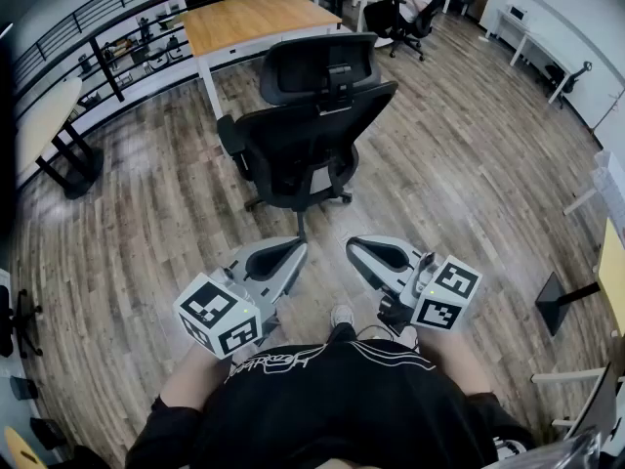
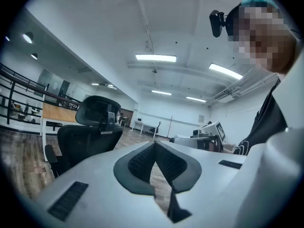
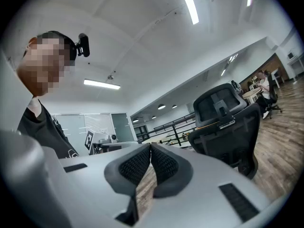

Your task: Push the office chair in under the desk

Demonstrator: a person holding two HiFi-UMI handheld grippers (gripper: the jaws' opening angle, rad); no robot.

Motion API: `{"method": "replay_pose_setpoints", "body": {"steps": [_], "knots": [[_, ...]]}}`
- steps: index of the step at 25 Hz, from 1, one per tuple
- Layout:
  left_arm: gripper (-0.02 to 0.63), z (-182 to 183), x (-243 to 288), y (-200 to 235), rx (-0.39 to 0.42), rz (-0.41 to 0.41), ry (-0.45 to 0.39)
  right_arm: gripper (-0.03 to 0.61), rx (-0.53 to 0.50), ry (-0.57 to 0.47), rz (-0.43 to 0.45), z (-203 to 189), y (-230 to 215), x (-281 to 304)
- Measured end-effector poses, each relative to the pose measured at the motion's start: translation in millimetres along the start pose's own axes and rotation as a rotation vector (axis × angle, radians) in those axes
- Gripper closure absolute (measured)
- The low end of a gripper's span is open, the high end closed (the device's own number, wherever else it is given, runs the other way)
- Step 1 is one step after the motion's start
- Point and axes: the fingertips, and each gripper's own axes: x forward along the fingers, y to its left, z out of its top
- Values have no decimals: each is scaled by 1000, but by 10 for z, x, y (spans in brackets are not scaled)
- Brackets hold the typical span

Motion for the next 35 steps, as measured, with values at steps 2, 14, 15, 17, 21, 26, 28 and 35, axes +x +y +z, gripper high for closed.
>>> {"method": "replay_pose_setpoints", "body": {"steps": [2, 14, 15, 17, 21, 26, 28, 35], "knots": [[606, -19, 69, 2, 5, -2, 4, 534, -5, -3, -3, 23, -59, -34], [606, -80, 660, 297, 39, 52, 33, 534, 9, -3, -56, 189, -887, -157], [606, -79, 730, 340, 33, 57, 32, 534, -2, 5, -65, 207, -986, -166], [606, -70, 875, 435, 24, 72, 29, 534, -38, 20, -85, 262, -1194, -191], [606, -2, 1169, 628, 53, 105, 28, 532, -94, 29, -119, 454, -1617, -282], [606, 142, 1543, 857, 86, 167, 20, 532, -98, 31, -133, 689, -2200, -436], [604, 182, 1680, 918, 102, 190, 24, 532, -114, 33, -136, 781, -2404, -500], [602, 293, 1813, 1066, 190, 289, 24, 532, -223, 41, -171, 1028, -2836, -625]]}}
